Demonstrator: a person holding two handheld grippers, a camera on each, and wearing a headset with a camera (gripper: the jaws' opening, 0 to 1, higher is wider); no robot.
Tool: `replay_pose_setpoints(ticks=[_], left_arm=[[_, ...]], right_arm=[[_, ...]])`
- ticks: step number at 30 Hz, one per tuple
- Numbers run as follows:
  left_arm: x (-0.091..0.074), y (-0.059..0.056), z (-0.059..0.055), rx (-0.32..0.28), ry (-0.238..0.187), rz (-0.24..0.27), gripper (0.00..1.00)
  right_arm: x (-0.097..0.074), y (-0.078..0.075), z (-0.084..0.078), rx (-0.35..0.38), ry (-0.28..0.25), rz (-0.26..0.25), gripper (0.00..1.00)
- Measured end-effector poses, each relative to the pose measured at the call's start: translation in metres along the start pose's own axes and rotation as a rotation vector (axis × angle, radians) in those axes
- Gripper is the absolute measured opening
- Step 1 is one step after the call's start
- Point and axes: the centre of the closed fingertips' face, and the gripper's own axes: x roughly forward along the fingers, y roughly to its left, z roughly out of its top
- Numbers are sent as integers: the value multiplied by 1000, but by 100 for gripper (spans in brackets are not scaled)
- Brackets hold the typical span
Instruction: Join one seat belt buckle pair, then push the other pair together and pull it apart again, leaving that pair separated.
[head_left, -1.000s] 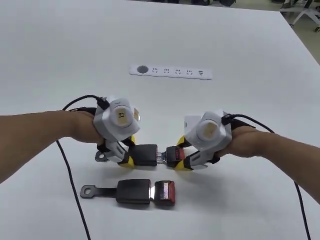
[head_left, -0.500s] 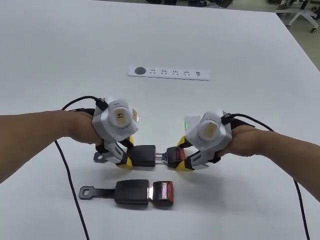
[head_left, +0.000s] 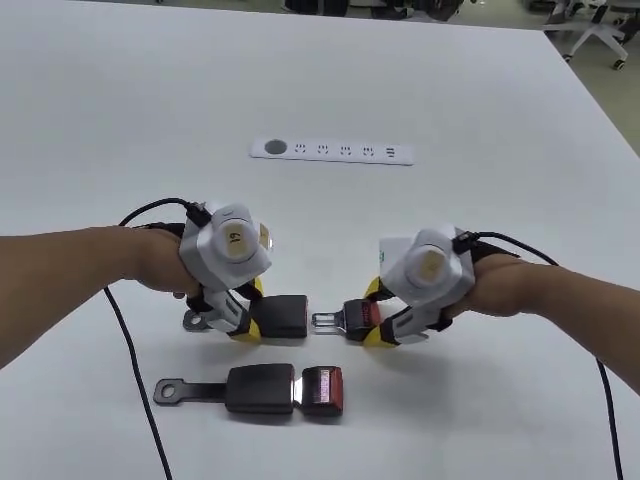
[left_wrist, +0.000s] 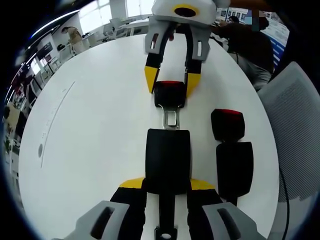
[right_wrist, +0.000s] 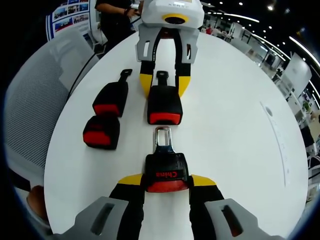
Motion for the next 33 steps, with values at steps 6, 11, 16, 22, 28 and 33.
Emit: replay_pose_setpoints(ticks=[6, 11, 16, 22, 28, 33], left_arm=[[0, 0, 0, 3, -2, -2, 32], [0, -1, 1, 7, 0, -4, 32], [0, -1, 1, 8, -1, -5, 32], [1, 0, 0, 9, 0, -5, 32], [1, 1, -2, 10, -1, -4, 32], [2, 2, -2, 9, -5, -3, 32]], right_arm=[[-2, -3, -8, 5, 7, -3, 31], [-4, -5, -17, 11, 15, -5, 31], [-7, -5, -24, 14, 23, -2, 31], [-14, -1, -27, 19, 30, -1, 31], [-16, -1, -33, 30, 37, 1, 31], [-15, -3, -36, 33, 38, 4, 32]])
